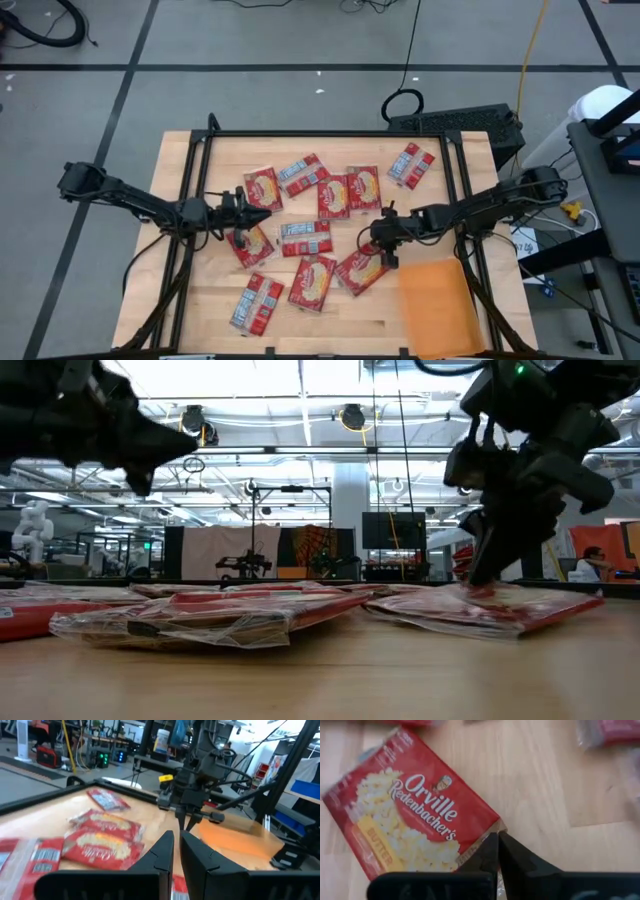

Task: Sort popcorn bags into baskets
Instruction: Put the popcorn pack into the orange bin

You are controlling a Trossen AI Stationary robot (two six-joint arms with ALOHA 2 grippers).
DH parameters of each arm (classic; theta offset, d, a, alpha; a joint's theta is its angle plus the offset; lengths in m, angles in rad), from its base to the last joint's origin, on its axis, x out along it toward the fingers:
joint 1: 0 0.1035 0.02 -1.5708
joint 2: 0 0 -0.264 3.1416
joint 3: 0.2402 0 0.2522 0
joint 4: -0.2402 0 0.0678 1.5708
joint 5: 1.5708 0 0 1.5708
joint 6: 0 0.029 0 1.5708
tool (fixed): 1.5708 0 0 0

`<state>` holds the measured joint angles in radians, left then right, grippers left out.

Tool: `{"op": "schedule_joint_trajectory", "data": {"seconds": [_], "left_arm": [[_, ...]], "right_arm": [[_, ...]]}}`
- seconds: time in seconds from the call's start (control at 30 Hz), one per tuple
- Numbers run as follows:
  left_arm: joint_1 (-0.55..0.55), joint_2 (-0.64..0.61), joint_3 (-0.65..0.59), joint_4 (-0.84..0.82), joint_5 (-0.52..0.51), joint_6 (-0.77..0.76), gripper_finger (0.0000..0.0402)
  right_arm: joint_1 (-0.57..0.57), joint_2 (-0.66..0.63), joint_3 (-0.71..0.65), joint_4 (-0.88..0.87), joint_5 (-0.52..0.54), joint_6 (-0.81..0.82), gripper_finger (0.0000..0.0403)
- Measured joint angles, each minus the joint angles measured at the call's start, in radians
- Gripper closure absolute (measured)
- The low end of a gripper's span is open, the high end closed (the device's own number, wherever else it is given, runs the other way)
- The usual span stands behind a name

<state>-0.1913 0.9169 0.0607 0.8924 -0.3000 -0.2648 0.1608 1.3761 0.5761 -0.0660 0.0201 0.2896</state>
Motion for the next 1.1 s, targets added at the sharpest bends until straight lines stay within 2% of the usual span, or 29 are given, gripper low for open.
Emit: {"op": "schedule_joint_trajectory", "data": {"seconds": [0.23,0.43,0.67,0.8,1.1], "left_arm": [[0.000,0.216,0.196,-0.011,0.018,0.040,0.0305],[-0.001,0.468,0.383,-0.019,0.039,0.042,0.0244],[-0.001,0.769,0.589,-0.068,0.052,-0.028,0.0189],[0.000,0.911,0.700,-0.069,0.145,-0.064,0.0168],[0.026,1.093,0.875,-0.224,0.161,-0.177,0.0148]], "right_arm": [[-0.002,-0.055,0.000,0.000,0.051,-0.022,0.0402],[-0.002,-0.071,0.001,-0.017,0.108,-0.023,0.0403],[-0.002,-0.071,0.001,-0.015,0.118,-0.023,0.0403],[-0.002,-0.074,0.001,-0.013,0.141,-0.023,0.0403],[-0.002,-0.074,0.002,-0.003,0.166,-0.025,0.0403]]}}
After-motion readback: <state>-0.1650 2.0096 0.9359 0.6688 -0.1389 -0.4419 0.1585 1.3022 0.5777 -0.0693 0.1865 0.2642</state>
